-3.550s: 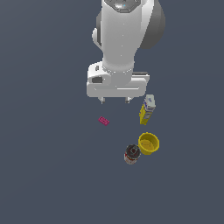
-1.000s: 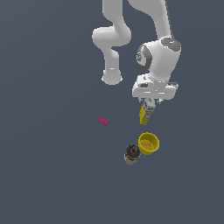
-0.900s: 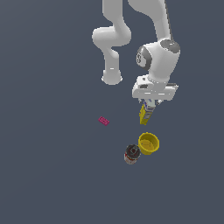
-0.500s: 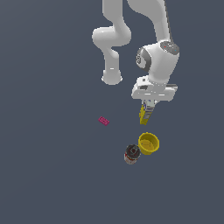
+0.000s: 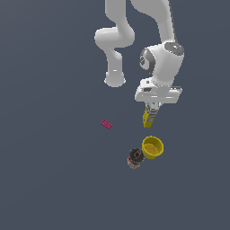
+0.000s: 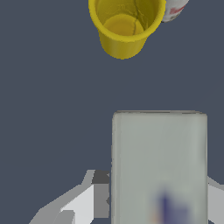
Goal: Pick up a designated object from a clutter of objects.
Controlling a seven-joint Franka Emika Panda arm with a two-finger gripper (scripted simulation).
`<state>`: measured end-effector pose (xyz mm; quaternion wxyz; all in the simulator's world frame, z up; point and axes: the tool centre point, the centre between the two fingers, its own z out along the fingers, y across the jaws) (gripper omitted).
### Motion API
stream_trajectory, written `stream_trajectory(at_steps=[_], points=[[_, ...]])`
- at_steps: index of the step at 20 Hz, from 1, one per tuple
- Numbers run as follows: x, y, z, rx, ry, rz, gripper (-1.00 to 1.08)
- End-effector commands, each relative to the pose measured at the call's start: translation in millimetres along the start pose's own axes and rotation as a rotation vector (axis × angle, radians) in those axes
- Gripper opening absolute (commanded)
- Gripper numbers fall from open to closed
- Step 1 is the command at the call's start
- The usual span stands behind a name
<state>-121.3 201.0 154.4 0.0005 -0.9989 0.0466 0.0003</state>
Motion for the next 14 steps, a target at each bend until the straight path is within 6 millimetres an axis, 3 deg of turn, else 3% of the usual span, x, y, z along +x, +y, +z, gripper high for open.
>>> stream_trajectory(at_steps=[1, 7, 14], points=[[2, 2, -4, 0.001, 0.001, 0.000, -1.00], [13, 17, -26, 0.002, 0.000, 0.000, -1.00], [35, 47, -73, 0.004, -0.001, -0.001, -1.00]])
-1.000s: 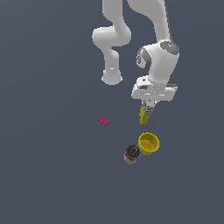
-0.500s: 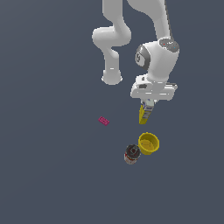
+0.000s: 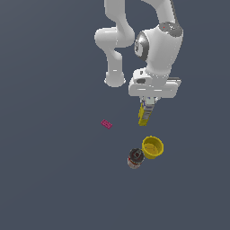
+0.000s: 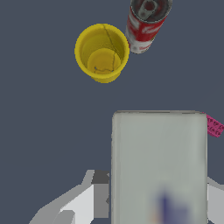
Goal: Pick up a designated object from a clutter of objects.
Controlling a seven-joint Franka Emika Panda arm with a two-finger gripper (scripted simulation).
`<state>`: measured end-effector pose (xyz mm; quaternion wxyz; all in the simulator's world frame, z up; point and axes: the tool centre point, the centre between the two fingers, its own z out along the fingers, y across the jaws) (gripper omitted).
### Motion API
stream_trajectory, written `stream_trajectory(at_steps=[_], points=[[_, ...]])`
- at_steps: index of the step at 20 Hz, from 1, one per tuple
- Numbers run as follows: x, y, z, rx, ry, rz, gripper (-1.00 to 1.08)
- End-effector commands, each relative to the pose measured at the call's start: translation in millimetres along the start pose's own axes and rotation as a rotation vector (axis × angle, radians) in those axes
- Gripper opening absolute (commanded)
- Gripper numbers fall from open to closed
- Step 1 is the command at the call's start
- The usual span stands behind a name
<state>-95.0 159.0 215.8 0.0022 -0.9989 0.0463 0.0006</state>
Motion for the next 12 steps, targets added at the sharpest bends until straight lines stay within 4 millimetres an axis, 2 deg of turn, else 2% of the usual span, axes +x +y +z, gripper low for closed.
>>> stream_trajectory(at_steps=[1, 12], points=[[9, 13, -20, 0.001, 0.000, 0.000, -1.00], [61, 79, -122, -0.001, 0.000, 0.001, -1.00]])
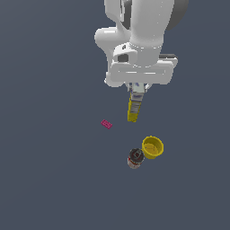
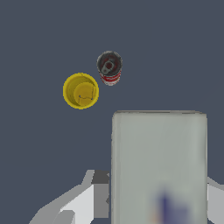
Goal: Pick up a designated object from a clutter of objects.
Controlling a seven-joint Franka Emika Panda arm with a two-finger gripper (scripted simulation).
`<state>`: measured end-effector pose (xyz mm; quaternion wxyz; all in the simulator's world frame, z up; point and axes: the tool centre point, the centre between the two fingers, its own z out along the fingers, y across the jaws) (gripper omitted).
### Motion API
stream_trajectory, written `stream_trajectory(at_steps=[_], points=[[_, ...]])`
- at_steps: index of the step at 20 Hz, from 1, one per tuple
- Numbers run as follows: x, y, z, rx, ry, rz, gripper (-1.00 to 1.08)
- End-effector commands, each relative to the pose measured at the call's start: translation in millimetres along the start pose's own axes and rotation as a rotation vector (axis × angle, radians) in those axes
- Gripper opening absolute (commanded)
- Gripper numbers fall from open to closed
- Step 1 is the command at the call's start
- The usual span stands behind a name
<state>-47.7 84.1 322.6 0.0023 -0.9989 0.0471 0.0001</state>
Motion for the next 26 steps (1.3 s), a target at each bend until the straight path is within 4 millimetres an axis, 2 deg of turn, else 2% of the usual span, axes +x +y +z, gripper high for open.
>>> stream_trajectory(at_steps=[1, 8, 15, 20, 26], points=[[11, 15, -23, -0.001, -0.001, 0.000, -1.00], [41, 50, -77, -0.003, 0.000, 0.001, -1.00], [65, 78, -121, -0.004, 0.000, 0.001, -1.00], [79, 92, -144, -0.005, 0.000, 0.001, -1.00], [89, 102, -161, -0.005, 0.000, 0.001, -1.00]])
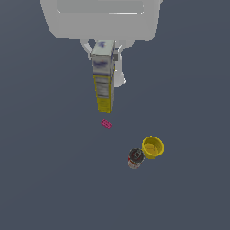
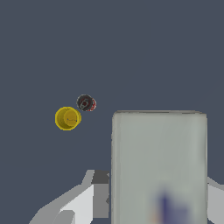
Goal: Pick up a designated object from a clutter of objects.
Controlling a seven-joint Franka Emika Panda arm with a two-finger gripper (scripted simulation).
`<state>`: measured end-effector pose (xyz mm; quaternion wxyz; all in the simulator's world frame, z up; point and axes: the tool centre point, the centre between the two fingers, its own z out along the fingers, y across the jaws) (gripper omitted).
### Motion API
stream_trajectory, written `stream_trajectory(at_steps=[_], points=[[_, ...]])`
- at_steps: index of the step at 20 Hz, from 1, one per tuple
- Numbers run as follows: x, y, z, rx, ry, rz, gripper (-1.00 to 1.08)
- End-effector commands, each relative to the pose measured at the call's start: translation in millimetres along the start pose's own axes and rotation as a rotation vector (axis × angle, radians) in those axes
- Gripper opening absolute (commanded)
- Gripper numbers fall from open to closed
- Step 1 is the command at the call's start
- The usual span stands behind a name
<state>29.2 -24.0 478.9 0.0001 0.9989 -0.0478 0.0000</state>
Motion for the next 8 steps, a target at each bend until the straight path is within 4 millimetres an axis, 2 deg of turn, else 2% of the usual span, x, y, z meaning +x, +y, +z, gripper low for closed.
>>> stream_trajectory(at_steps=[1, 8], points=[[3.4, 3.1, -5.6, 0.000, 0.000, -0.001, -1.00], [7.0, 6.3, -11.2, 0.000, 0.000, -0.001, -1.00]])
